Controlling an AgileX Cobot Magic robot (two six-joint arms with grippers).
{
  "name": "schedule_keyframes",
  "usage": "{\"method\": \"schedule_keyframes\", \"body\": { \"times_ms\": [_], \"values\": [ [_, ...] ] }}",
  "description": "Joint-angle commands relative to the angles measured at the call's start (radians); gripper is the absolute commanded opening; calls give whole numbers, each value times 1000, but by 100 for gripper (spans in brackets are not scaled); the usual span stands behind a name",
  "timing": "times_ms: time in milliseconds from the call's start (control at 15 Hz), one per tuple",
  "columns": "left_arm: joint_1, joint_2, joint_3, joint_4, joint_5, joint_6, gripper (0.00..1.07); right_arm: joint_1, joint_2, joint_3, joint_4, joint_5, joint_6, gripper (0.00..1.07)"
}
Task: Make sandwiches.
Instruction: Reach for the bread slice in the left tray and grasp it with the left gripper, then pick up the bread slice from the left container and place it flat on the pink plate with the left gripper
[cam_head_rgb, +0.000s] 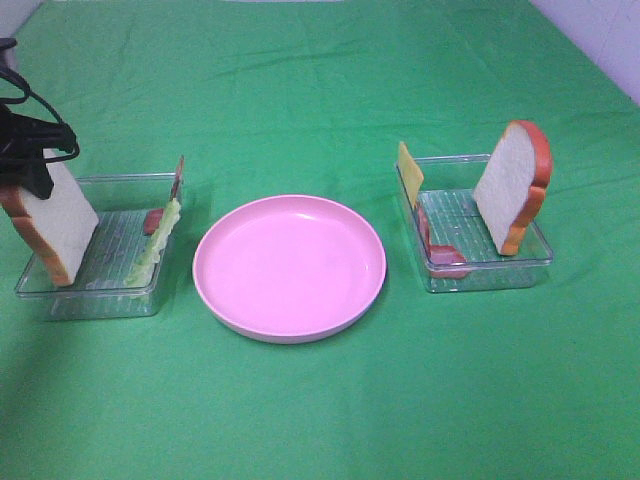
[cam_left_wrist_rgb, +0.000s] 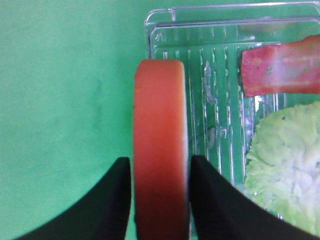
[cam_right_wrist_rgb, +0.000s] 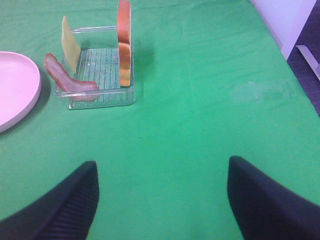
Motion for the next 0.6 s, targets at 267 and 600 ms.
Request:
{"method": "schedule_keyframes", "body": {
  "times_ms": [267, 600],
  "values": [
    [-6, 2, -6, -86, -16, -1, 0, -3, -16, 1, 3, -14, -1, 69],
    [-6, -159, -8, -109, 62, 5, 0, -3, -16, 1, 3, -14, -1, 69]
  ]
}}
